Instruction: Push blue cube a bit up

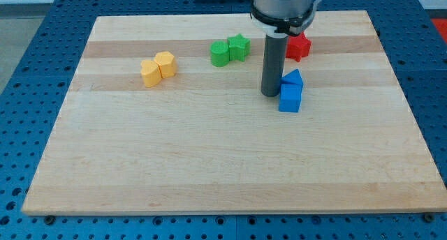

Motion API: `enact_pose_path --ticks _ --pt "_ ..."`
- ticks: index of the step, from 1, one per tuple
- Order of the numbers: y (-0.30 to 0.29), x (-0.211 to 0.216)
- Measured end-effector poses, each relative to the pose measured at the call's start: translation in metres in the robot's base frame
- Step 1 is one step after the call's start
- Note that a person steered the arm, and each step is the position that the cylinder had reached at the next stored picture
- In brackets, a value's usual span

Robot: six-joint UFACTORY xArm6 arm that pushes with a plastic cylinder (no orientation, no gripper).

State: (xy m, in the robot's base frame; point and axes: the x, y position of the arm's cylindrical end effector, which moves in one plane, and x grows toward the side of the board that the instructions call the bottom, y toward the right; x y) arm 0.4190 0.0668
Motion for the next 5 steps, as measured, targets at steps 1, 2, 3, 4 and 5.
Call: enact_pose_path --ticks 1,2,3,4,5 --pt "0.004 0.008" --pt "0.015 0.006" --pt "0.03 0.004" --pt "0.045 0.008" --pt "0.056 0.026"
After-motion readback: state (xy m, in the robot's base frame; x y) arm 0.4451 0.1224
